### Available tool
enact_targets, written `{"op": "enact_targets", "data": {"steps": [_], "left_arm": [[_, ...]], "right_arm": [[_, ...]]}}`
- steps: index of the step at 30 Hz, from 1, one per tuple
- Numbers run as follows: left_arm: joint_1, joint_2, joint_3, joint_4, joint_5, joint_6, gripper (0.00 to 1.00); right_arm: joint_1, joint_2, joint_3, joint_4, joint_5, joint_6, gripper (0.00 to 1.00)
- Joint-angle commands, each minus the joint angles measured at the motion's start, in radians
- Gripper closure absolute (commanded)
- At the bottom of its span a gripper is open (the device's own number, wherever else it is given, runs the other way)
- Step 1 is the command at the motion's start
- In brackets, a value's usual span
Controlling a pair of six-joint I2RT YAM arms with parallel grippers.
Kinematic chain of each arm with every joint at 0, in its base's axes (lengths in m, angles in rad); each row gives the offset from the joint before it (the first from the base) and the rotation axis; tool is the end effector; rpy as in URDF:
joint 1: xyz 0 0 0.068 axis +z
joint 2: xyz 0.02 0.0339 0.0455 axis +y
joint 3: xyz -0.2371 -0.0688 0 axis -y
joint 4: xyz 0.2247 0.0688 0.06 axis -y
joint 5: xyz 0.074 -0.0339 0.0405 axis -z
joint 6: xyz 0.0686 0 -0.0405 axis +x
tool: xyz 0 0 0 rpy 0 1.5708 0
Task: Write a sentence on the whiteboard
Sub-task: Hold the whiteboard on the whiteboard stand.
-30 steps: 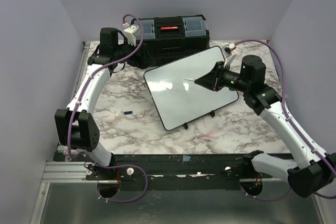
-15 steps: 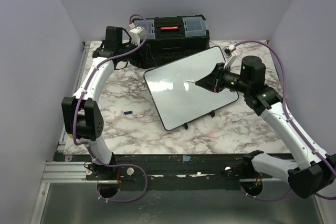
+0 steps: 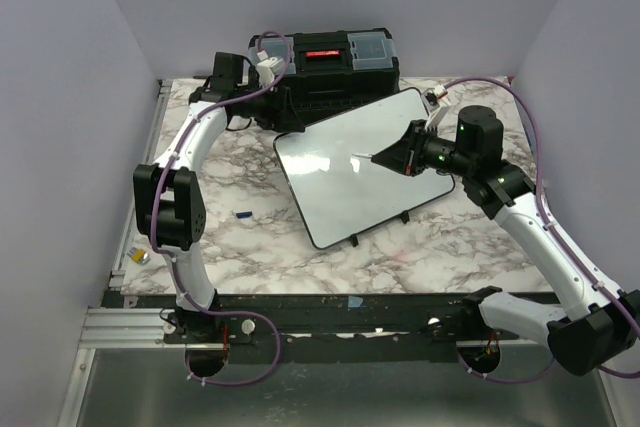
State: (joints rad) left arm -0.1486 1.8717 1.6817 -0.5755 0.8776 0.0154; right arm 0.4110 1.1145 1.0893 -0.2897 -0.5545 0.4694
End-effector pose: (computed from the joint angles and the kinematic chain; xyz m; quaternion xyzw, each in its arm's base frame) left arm 0.3949 -0.1125 0.2748 0.2341 0.8164 -0.4136 0.3279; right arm 0.2308 0.1400 0.3397 -0.1380 0.7827 0.4412 0.4168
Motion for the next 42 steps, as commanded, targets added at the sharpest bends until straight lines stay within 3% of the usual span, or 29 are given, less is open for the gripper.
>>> {"op": "enact_targets", "data": {"steps": [1, 16, 31, 42], "left_arm": [[-0.015, 0.040, 0.044, -0.024, 0.074, 0.012, 0.30], [-0.032, 0.138, 0.109, -0.097, 0.155, 0.053, 0.45], [-0.049, 0.175, 0.116, -0.129, 0.186, 0.066, 0.49], [-0.059, 0.176, 0.113, -0.133, 0.225, 0.073, 0.62]], "right_arm": [[0.002, 0.010, 0.000, -0.008, 0.007, -0.013, 0.99], [0.000, 0.007, -0.015, -0.006, 0.010, -0.009, 0.99], [0.001, -0.003, -0.026, -0.006, 0.015, 0.001, 0.99], [0.000, -0.015, -0.032, -0.011, 0.016, 0.005, 0.99]]}}
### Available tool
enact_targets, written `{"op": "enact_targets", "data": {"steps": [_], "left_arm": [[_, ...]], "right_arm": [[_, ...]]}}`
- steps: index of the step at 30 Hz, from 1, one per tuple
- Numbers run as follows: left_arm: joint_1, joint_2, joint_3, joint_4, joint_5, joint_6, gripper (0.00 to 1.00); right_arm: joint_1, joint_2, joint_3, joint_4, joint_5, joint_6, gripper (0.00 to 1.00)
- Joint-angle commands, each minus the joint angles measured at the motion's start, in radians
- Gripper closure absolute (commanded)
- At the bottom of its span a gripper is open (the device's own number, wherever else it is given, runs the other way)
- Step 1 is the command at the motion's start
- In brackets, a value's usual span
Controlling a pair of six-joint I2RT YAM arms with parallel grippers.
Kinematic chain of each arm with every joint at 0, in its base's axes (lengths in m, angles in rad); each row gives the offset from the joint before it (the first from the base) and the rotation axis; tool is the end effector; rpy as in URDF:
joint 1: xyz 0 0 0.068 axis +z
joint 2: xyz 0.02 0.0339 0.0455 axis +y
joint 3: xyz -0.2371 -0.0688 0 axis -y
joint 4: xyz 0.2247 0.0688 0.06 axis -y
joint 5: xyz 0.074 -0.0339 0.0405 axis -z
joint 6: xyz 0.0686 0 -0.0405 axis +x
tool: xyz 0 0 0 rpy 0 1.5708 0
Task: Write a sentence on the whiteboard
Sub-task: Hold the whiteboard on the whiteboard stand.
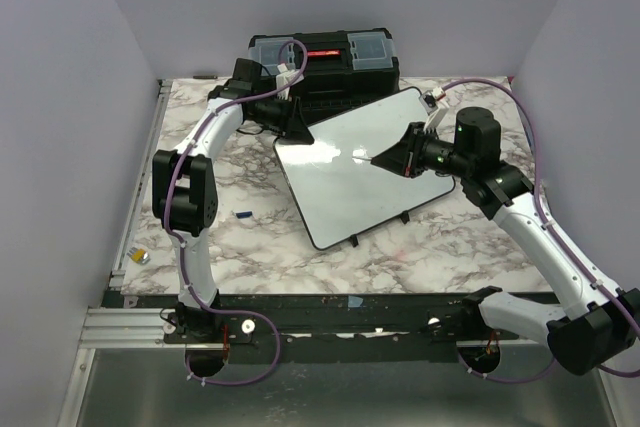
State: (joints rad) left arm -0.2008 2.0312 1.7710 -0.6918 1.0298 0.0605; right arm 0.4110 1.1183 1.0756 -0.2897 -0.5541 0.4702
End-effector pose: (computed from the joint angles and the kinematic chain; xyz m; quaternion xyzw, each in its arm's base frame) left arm 0.4011 -0.1417 0.2370 0.2567 0.8024 -0.4865 0.2315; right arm 0.2317 0.1404 0.3339 -0.1355 0.7876 0.4396 0.4099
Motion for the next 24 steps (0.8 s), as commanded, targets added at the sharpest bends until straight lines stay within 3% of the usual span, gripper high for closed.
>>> {"op": "enact_targets", "data": {"steps": [1, 5, 14, 24], "left_arm": [[-0.008, 0.014, 0.022, -0.017, 0.082, 0.031, 0.63], [-0.007, 0.006, 0.014, -0.012, 0.090, 0.033, 0.69], [-0.007, -0.014, -0.003, -0.001, 0.084, 0.035, 0.93], [-0.008, -0.066, -0.069, 0.055, 0.035, 0.031, 1.00]], "right_arm": [[0.001, -0.022, -0.020, -0.011, 0.016, 0.006, 0.99], [0.001, -0.029, -0.025, -0.011, 0.019, 0.008, 0.99], [0.002, -0.040, -0.028, -0.015, 0.019, 0.012, 0.99], [0.001, -0.042, -0.029, -0.013, 0.016, 0.021, 0.99]]}}
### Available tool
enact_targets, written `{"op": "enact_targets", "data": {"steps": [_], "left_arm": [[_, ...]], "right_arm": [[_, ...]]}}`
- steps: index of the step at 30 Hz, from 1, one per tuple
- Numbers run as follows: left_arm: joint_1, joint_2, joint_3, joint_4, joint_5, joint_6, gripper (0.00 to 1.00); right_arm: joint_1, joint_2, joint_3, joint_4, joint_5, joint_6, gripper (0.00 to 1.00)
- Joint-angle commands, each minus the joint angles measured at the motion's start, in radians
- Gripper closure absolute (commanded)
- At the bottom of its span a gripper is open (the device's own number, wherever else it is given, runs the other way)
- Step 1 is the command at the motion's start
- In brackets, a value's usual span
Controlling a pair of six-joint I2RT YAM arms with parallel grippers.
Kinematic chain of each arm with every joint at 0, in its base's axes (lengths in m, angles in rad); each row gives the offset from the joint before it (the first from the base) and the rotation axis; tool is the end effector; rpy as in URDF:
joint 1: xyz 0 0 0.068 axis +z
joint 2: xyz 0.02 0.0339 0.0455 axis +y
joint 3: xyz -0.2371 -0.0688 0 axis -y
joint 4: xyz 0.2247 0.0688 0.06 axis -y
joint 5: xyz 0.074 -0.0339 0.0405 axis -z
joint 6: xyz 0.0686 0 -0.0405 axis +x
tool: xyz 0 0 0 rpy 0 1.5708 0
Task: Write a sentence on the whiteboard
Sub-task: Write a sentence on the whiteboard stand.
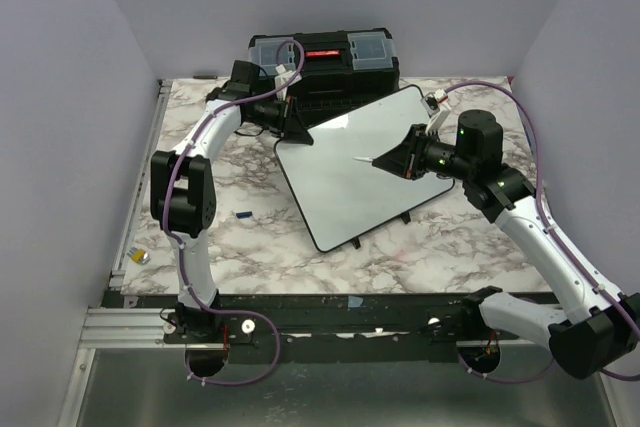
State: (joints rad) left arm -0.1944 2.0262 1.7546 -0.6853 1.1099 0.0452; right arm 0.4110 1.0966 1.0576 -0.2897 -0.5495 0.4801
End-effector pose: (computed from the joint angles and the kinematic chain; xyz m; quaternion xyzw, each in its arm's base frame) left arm 0.3973 -0.1408 0.2385 0.2549 0.7854 -0.5200 0.2187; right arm 0.2277 0.1383 0.3329 -0.1307 0.7878 0.4405 0.4103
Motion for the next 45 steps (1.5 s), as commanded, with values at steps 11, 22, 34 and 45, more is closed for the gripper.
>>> {"op": "enact_targets", "data": {"steps": [11, 22, 34, 45], "left_arm": [[-0.014, -0.161, -0.159, 0.161, -0.087, 0.031, 1.00], [-0.014, -0.189, -0.193, 0.193, -0.099, 0.030, 1.00], [-0.014, -0.181, -0.186, 0.198, -0.119, 0.027, 1.00], [-0.015, -0.181, -0.190, 0.202, -0.120, 0.027, 1.00]], "right_arm": [[0.049, 0.014, 0.042, -0.055, 0.064, -0.020, 0.99], [0.377, 0.166, 0.199, -0.189, 0.611, -0.078, 0.99], [0.570, 0.300, 0.238, -0.184, 0.831, -0.090, 0.99], [0.606, 0.342, 0.259, -0.106, 0.878, -0.110, 0.99]]}}
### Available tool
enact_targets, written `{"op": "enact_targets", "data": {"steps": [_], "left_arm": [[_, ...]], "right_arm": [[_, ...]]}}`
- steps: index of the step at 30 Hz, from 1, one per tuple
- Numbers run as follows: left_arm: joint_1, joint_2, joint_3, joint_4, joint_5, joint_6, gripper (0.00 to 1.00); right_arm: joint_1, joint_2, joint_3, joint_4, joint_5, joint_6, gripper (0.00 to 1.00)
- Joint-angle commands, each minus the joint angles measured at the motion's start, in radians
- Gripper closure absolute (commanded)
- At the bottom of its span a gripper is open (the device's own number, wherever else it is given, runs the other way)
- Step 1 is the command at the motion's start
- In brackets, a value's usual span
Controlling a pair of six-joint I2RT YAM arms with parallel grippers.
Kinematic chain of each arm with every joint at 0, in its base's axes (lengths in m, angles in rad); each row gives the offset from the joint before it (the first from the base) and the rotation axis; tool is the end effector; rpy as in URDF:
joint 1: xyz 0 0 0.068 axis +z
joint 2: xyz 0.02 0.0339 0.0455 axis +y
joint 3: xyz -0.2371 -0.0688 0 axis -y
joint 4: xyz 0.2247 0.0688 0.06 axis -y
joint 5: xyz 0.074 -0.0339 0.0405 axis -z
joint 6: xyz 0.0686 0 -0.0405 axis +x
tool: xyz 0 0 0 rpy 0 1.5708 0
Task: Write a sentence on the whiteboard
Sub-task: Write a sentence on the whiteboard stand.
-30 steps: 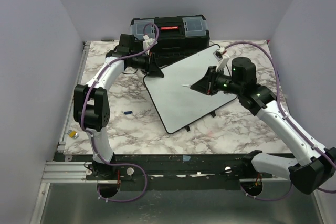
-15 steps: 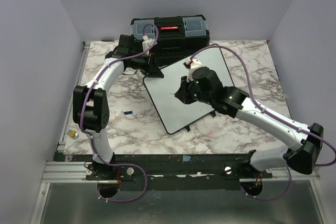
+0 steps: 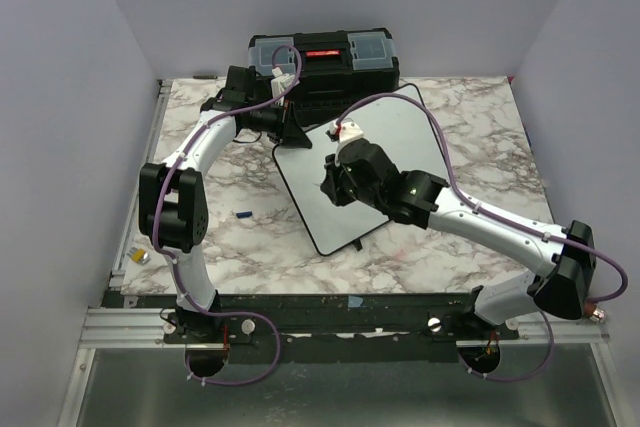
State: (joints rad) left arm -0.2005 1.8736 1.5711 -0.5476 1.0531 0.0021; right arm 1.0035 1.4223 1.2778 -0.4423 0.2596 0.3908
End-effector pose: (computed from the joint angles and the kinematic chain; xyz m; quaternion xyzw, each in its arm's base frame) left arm 0.3745 -0.1369 0.2490 0.2581 0.7870 -0.4982 0.2568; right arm 0.1937 0.2712 0.2973 -0.2053 0.8517 0.2133 0.4324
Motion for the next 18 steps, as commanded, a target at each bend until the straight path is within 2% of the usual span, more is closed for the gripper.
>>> {"op": "enact_targets", "data": {"steps": [1, 18], "left_arm": [[-0.007, -0.028, -0.006, 0.066, -0.063, 0.071, 1.00], [-0.008, -0.027, -0.005, 0.068, -0.058, 0.068, 1.00]], "right_arm": [[0.014, 0.015, 0.037, 0.055, 0.076, -0.022, 0.99], [0.017, 0.039, 0.036, 0.157, 0.181, -0.031, 0.99]]}}
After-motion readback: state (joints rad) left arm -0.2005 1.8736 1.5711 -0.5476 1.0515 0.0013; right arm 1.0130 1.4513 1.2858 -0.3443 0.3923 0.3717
